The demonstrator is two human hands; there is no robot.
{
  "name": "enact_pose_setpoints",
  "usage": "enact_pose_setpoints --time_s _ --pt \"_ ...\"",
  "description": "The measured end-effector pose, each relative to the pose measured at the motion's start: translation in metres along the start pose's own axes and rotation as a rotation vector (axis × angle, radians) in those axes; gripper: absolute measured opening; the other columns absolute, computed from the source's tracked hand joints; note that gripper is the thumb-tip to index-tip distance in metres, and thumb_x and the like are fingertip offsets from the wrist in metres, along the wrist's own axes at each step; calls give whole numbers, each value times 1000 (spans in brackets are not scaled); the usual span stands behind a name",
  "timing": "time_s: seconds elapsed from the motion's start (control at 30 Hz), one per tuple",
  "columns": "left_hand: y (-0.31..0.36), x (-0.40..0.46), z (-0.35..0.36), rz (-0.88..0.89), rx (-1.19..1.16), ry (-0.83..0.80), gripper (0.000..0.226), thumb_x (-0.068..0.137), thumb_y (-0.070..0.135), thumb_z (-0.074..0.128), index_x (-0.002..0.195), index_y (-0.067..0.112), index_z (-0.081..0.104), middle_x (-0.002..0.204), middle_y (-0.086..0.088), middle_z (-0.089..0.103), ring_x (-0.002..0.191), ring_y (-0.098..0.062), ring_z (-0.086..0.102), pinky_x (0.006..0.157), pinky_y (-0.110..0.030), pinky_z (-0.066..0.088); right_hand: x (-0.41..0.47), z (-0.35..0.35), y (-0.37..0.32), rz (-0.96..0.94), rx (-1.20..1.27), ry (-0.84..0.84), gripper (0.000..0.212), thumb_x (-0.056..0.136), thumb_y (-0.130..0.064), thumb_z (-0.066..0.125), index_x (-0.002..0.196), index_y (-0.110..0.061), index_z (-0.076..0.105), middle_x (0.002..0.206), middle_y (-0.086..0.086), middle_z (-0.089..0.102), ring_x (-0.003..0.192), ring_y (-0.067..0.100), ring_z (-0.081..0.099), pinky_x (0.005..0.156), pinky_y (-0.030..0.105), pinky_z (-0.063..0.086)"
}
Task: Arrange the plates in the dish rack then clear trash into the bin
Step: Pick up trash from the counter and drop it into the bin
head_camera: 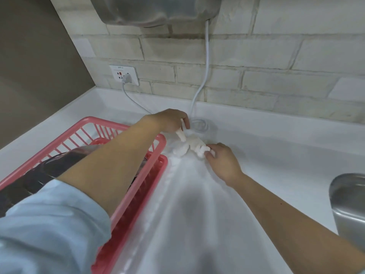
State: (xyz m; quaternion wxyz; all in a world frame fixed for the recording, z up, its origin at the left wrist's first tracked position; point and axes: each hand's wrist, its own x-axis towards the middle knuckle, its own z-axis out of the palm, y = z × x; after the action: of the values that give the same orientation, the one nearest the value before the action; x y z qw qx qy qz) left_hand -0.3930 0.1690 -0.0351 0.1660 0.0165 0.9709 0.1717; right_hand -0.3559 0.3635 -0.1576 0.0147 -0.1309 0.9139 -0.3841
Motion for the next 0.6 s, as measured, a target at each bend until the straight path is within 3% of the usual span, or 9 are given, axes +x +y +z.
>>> enact_pose_setpoints --time_s 0.1,0.17,0.27,0.33,0.43,0.5,0.6 --pt "16 -16 8 -11 25 170 36 96 9 34 94 25 66 106 2 51 86 -16 52 70 -25 35 -16 -8 -2 117 299 8 25 96 -22 50 114 -19 67 104 4 62 94 21 59 75 27 43" --pt "25 -26 15 -24 8 221 32 100 21 35 95 19 66 105 -3 49 101 -25 52 81 -30 39 -27 -13 -4 148 446 13 22 96 -18 51 111 -17 67 102 0 65 93 17 60 72 22 44" --pt "34 -37 33 -21 -24 333 31 96 37 44 108 19 66 109 -9 55 103 -29 55 87 -33 44 -37 -17 -7 210 596 50 19 92 -17 57 110 -15 63 102 -4 65 92 15 60 69 19 44" --pt "37 -42 52 7 -83 272 30 93 31 52 121 28 62 118 -7 60 101 -24 59 85 -30 46 -43 -18 -7 234 627 59 16 89 -15 60 105 -16 60 97 -3 63 84 14 59 63 20 43" --pt "37 -48 82 73 -182 64 57 88 21 58 140 40 44 124 -6 53 94 -20 58 72 -28 49 -49 -21 -8 247 596 38 13 85 -6 60 92 -16 57 86 -4 57 71 12 52 56 19 41" --pt "31 -54 96 65 -170 20 56 85 29 66 135 45 47 117 0 46 94 -18 55 73 -30 51 -52 -25 -9 259 582 17 19 83 0 59 85 -17 54 83 -5 53 68 12 49 56 20 40" --pt "21 -59 113 31 -158 30 30 82 47 69 110 39 61 111 1 45 91 -16 57 86 -35 51 -57 -31 -5 262 615 12 23 82 2 61 81 -19 50 83 -2 52 71 17 49 55 22 39"
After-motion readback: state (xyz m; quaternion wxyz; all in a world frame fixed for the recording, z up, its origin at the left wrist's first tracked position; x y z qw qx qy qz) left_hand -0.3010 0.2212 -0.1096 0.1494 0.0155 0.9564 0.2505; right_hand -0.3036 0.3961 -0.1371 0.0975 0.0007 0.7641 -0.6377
